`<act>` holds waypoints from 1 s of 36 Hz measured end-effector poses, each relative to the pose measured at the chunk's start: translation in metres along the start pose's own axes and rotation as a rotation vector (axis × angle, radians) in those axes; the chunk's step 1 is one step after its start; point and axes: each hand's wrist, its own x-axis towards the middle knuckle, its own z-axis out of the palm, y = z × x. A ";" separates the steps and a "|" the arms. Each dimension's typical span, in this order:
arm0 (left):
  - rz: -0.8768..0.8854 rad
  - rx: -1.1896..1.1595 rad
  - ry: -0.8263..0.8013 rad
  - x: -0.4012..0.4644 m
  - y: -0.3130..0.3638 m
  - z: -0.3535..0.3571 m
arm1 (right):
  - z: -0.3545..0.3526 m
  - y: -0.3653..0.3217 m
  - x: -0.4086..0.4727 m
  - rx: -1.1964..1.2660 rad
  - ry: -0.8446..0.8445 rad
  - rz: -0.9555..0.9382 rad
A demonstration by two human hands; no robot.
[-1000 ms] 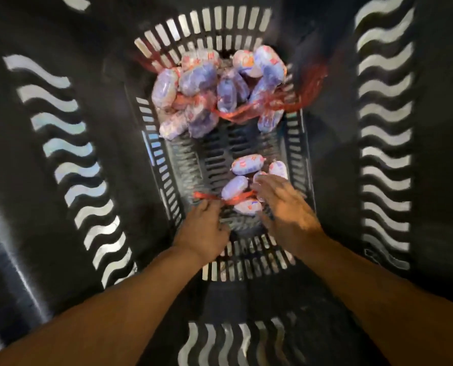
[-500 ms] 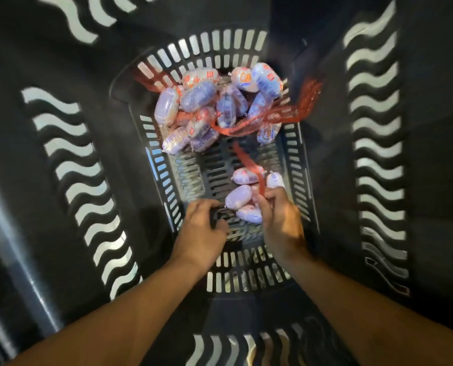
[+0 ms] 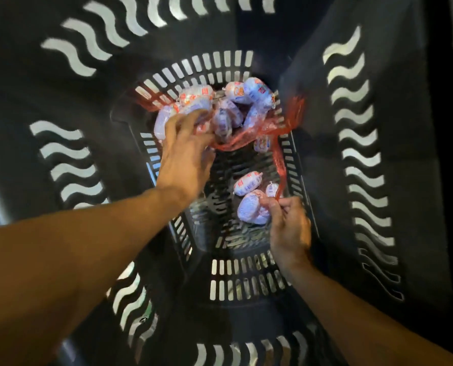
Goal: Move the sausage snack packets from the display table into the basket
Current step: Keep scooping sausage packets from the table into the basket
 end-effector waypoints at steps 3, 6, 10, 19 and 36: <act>0.091 0.032 0.024 0.002 -0.015 0.008 | 0.007 0.004 0.001 0.045 0.022 -0.034; 0.127 -0.010 0.078 -0.005 -0.022 0.012 | 0.015 0.005 -0.003 0.083 0.060 -0.084; 0.086 -0.132 0.051 -0.013 -0.015 0.013 | 0.020 0.006 -0.012 0.041 0.090 -0.023; -0.294 -0.447 0.122 -0.030 0.027 -0.034 | -0.019 -0.017 -0.030 -0.132 -0.085 0.011; -0.487 -0.584 -0.074 -0.158 0.119 -0.179 | -0.153 -0.124 -0.156 -0.087 -0.178 0.068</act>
